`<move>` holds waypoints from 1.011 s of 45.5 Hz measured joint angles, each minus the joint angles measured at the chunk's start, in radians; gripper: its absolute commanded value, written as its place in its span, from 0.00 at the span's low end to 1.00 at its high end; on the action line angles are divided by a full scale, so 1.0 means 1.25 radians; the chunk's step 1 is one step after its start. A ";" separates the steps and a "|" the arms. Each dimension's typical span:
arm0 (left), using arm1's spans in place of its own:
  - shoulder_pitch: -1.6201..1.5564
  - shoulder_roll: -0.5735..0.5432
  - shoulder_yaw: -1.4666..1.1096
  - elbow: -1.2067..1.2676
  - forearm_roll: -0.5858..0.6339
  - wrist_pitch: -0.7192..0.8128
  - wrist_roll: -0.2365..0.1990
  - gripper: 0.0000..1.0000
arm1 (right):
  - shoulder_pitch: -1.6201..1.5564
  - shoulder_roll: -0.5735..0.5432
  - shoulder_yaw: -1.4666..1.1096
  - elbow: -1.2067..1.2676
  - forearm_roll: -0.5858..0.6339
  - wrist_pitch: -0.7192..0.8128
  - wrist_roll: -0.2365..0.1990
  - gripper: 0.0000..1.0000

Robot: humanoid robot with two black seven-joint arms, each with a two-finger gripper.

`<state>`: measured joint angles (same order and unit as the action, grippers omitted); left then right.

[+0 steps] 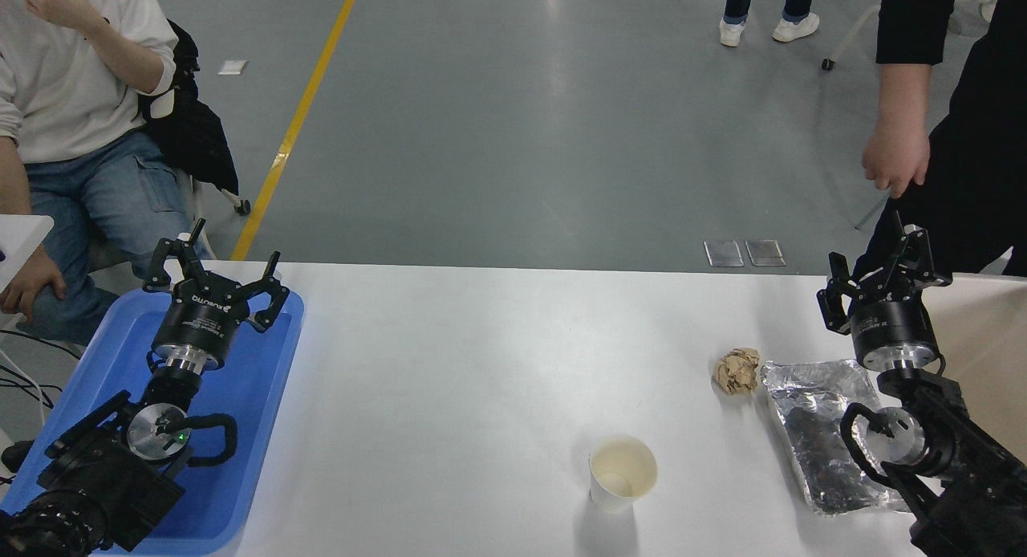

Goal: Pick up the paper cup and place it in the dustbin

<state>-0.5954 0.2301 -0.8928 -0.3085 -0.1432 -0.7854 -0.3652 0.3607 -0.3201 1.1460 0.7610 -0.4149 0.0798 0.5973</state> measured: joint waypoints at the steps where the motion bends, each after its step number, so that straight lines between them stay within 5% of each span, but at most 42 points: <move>1: 0.000 0.000 0.000 0.000 0.000 0.000 0.000 1.00 | 0.000 0.000 0.000 0.000 0.000 0.000 0.000 1.00; 46: 0.000 0.000 0.000 0.000 0.000 0.000 0.000 1.00 | -0.001 0.020 0.000 -0.002 0.000 -0.001 0.000 1.00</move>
<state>-0.5953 0.2301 -0.8928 -0.3084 -0.1430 -0.7854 -0.3653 0.3595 -0.2953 1.1458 0.7586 -0.4143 0.0785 0.5967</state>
